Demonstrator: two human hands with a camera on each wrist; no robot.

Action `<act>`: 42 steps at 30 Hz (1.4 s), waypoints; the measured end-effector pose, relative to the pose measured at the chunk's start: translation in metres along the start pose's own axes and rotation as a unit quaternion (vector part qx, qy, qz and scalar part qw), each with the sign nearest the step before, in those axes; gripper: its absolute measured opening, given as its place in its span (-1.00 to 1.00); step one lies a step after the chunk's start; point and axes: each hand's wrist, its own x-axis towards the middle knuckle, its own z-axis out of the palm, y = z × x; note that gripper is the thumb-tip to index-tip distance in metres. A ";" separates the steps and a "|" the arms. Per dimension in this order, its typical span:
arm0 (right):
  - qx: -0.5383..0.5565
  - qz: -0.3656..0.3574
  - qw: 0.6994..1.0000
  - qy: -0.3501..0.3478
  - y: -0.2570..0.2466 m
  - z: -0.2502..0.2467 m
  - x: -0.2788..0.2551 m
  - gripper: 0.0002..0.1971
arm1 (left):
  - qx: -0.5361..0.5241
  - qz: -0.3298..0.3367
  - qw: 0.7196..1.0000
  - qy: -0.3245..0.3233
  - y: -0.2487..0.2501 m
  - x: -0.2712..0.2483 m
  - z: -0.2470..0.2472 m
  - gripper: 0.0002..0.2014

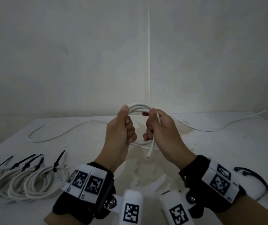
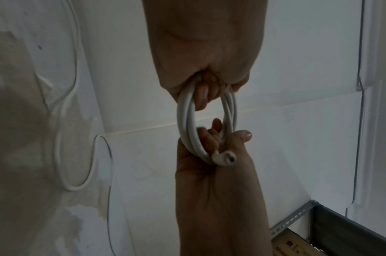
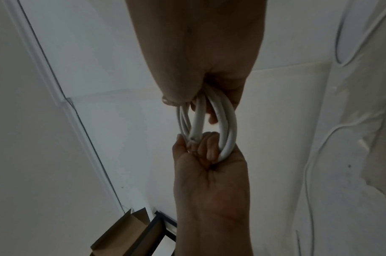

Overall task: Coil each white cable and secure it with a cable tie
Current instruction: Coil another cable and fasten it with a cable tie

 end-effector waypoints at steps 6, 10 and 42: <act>-0.069 -0.025 0.997 -0.015 0.008 -0.006 0.005 -0.76 | 0.075 -0.026 0.995 -0.064 -0.010 -0.002 -0.017 -0.55; -0.106 -0.013 0.993 -0.058 0.007 -0.011 0.008 -0.73 | 0.127 -0.056 0.986 -0.093 -0.006 -0.001 -0.031 -0.54; -0.155 -0.040 0.983 -0.088 0.007 -0.009 0.005 -0.60 | 0.041 -0.079 0.995 -0.034 -0.006 -0.012 -0.012 -0.59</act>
